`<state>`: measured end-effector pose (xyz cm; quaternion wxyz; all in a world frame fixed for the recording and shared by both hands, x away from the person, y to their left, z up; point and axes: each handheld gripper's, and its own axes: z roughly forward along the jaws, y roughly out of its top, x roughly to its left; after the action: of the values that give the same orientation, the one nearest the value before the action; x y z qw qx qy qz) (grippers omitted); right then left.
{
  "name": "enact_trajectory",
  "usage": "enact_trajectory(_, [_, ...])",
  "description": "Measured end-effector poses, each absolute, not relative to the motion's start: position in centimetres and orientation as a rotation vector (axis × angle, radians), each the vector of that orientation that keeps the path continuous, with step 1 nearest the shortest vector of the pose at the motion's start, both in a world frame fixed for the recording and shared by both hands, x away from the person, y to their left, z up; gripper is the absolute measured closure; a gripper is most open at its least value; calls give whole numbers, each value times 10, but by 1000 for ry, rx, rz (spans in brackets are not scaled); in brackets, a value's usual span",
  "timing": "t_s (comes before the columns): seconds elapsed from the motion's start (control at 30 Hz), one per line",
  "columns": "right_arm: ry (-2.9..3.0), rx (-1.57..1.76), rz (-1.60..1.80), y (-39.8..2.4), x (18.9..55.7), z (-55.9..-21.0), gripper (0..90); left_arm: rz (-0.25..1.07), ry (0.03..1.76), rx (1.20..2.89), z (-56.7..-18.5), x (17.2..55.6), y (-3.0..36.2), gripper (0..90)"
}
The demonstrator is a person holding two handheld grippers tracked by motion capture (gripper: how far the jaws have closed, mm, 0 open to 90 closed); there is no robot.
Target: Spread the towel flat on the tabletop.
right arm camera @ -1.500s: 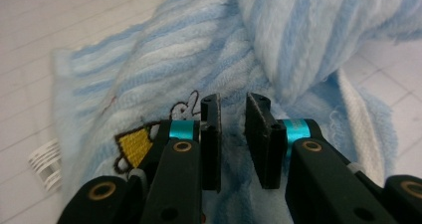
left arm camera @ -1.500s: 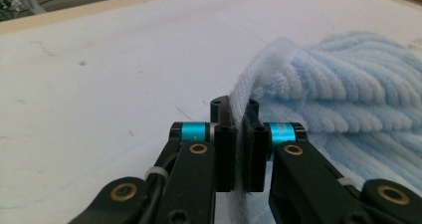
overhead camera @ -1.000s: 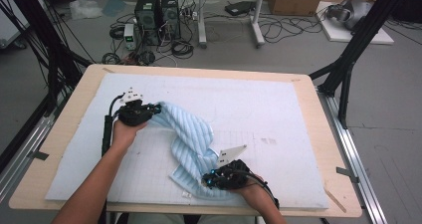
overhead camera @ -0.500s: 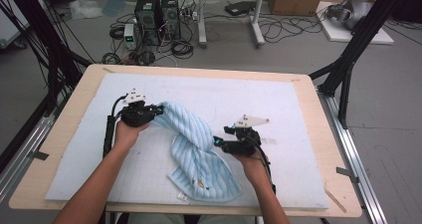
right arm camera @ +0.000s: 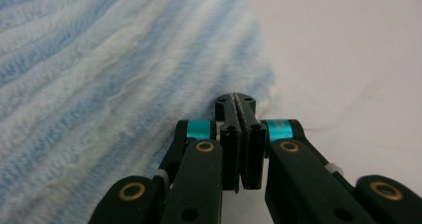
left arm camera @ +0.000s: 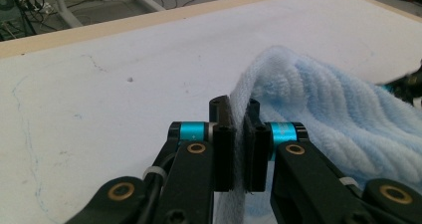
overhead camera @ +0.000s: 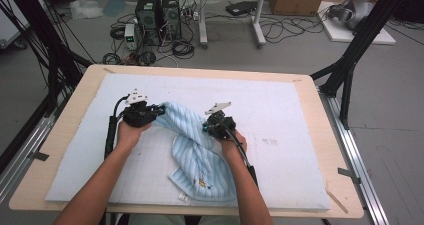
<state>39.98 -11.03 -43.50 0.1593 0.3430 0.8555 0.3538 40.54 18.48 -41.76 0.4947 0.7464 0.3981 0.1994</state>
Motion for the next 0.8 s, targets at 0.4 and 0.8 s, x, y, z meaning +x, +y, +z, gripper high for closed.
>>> enact_trajectory(0.4, [2098,1250,912,-178,412,-414,897,529,1019,1804,-416,403,180,483])
enact_trajectory(0.8, [2347,1214,1228,-135,421,-449,512,523,1020,1798,-420,403,187,519])
